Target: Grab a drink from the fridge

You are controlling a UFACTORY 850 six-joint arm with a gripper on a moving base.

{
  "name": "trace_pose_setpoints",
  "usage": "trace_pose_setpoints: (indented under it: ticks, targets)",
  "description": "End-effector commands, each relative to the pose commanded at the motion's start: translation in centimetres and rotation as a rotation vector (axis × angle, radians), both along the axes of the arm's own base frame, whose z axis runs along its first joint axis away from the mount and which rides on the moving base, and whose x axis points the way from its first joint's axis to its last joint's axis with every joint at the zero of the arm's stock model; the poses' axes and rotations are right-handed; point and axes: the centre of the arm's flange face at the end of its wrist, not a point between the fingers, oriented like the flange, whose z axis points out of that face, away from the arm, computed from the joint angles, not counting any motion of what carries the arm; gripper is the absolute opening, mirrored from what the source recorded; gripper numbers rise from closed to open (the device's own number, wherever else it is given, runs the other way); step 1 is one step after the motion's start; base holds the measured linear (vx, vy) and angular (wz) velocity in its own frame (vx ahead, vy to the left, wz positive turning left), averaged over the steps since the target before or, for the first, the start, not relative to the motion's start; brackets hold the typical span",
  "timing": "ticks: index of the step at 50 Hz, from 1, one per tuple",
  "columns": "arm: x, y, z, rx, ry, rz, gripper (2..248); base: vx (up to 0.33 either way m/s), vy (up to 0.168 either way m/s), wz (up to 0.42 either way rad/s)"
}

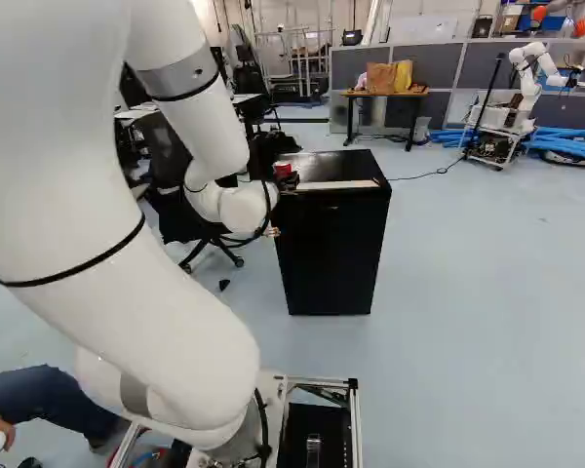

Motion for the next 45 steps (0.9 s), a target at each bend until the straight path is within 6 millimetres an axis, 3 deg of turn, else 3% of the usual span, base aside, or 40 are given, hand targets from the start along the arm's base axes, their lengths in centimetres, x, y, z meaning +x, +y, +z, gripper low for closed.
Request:
trace_pose_setpoints:
  ticks: [22,45]
  targets:
    - [-5.6,1.5,-0.9,0.012,0.04,0.013,100,0.0,0.0,0.0]
    - [-9.2,2.3,-1.9,0.019,0.066,0.022,100,0.0,0.0,0.0]
